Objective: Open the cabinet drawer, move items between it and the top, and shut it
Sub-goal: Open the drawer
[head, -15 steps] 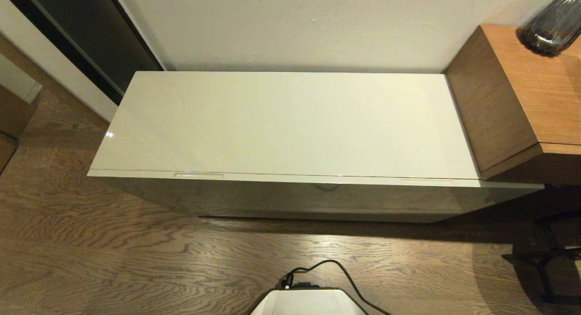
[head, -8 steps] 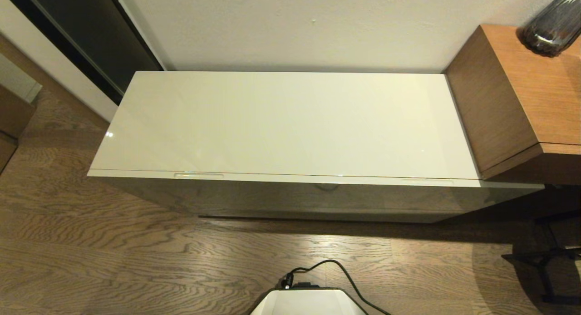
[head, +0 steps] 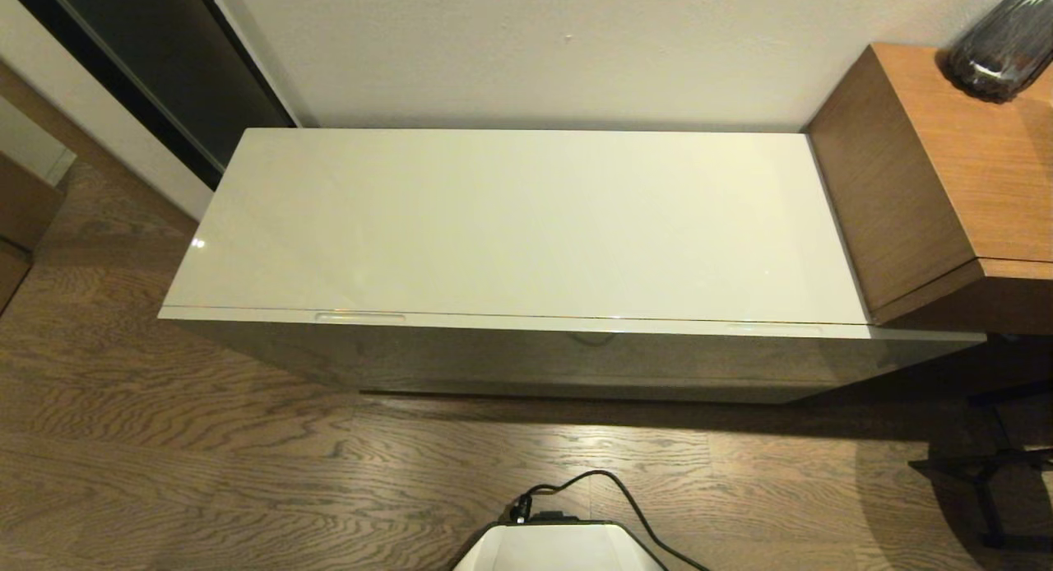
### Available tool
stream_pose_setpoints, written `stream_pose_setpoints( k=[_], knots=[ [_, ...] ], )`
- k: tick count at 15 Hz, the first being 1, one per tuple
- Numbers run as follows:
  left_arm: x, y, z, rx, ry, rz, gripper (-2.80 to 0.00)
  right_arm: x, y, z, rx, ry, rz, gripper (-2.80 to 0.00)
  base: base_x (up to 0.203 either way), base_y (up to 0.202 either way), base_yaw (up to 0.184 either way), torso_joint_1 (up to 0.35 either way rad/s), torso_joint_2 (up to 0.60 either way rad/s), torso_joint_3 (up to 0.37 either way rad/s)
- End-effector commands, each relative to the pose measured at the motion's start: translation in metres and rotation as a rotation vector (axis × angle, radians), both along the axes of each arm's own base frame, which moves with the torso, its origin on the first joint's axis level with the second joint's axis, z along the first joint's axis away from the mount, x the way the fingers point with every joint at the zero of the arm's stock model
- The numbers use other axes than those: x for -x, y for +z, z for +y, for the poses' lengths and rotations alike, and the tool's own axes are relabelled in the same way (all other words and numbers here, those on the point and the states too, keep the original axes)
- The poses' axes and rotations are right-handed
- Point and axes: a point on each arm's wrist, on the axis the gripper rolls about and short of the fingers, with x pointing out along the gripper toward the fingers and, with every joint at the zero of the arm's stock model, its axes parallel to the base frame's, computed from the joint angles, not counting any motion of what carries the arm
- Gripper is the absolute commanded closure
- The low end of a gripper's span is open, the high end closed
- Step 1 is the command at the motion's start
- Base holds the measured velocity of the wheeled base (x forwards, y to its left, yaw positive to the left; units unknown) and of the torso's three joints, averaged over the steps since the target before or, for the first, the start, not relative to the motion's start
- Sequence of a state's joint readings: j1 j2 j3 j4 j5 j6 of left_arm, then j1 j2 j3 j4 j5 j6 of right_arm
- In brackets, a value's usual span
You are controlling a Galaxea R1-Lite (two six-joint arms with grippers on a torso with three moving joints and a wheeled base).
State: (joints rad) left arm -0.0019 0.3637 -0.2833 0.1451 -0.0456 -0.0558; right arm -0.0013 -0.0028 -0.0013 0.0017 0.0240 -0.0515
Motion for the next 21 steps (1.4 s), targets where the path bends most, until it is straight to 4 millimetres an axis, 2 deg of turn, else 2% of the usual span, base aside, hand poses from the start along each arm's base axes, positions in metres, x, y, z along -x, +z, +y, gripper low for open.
stream_pose_setpoints(
  k=[1,4,10,12,14,15,21],
  knots=[
    [-0.065,0.027,-0.001,0.056,-0.021,0.27,0.0,0.0,0.0,0.0,0.001,0.0,0.002,0.0,0.0,0.0,0.0,0.0,0.0,0.0],
    [-0.127,0.044,-0.003,0.132,-0.052,0.35,0.0,0.0,0.0,0.0,0.001,0.0,0.002,0.0,0.0,0.0,0.0,0.0,0.0,0.0],
    [-0.238,0.018,-0.017,0.157,-0.109,0.443,0.0,0.0,0.0,0.0,0.001,0.0,0.001,0.0,0.0,0.0,0.0,0.0,0.0,0.0],
    [-0.271,0.018,-0.026,0.155,-0.128,0.427,0.0,0.0,0.0,0.0,0.001,0.0,0.001,0.0,0.0,0.0,0.0,0.0,0.0,0.0],
    [-0.285,0.021,-0.039,0.135,-0.143,0.406,0.0,0.0,0.0,0.0,0.001,0.0,0.002,0.0,0.0,0.0,0.0,0.0,0.0,0.0],
    [-0.286,0.021,-0.04,0.132,-0.142,0.404,0.0,0.0,0.0,0.0,0.001,0.0,0.002,0.0,0.0,0.0,0.0,0.0,0.0,0.0],
    [-0.324,0.024,-0.049,0.098,-0.101,0.363,0.0,0.0,0.0,0.0,0.001,0.0,0.001,0.0,0.0,0.0,0.0,0.0,0.0,0.0]
  ],
)
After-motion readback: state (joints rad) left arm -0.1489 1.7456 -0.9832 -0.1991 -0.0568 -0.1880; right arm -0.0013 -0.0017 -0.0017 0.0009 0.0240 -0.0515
